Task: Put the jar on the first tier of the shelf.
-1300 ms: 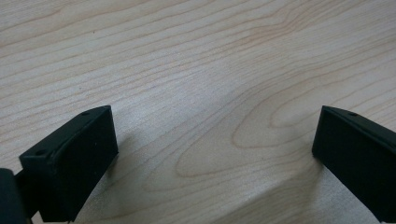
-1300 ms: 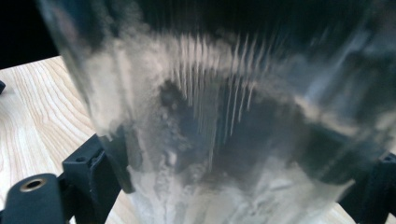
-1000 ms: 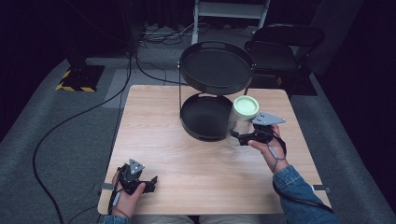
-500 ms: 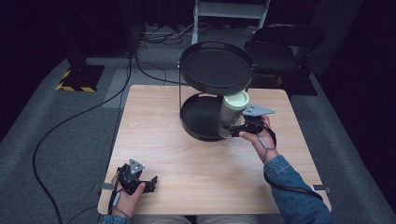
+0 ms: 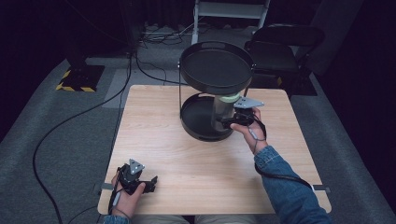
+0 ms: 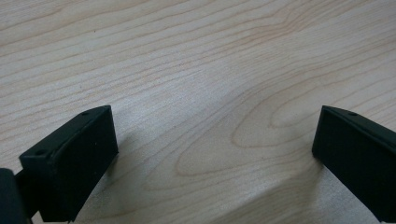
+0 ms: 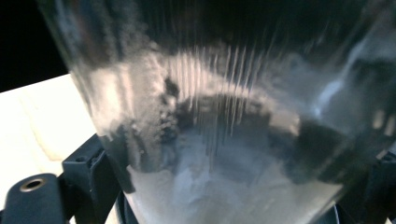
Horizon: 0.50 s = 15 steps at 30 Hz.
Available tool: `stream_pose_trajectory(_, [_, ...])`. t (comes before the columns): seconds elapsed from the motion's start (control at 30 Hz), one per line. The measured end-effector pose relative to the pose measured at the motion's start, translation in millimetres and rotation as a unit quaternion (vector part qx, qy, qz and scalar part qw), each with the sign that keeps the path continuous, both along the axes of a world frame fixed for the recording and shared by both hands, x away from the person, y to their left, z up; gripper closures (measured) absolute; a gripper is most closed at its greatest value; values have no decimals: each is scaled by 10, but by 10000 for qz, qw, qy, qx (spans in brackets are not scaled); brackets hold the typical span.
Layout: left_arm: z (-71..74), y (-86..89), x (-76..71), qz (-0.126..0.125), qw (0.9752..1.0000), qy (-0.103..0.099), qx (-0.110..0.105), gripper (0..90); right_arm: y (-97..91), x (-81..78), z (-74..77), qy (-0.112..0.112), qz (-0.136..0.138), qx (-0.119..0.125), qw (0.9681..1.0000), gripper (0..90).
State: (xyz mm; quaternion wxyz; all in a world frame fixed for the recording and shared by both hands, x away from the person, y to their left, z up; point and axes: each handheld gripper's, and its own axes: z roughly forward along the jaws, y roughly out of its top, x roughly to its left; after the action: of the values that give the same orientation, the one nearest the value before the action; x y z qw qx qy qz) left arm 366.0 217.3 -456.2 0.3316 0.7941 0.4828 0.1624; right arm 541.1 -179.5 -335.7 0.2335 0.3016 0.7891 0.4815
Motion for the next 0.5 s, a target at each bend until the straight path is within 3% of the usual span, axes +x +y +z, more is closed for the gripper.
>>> stream_pose_trajectory(0.2, [0, 0, 0, -2, 10000, 0, 2, 1, 116, 143, -53, -121, 30, -32, 9999, 110])
stream_pose_trajectory(0.5, [0, -1, 0, 1, 10000, -2, -3, 1, 233, 288, -114, 15, -49, -9, 10000, 110])
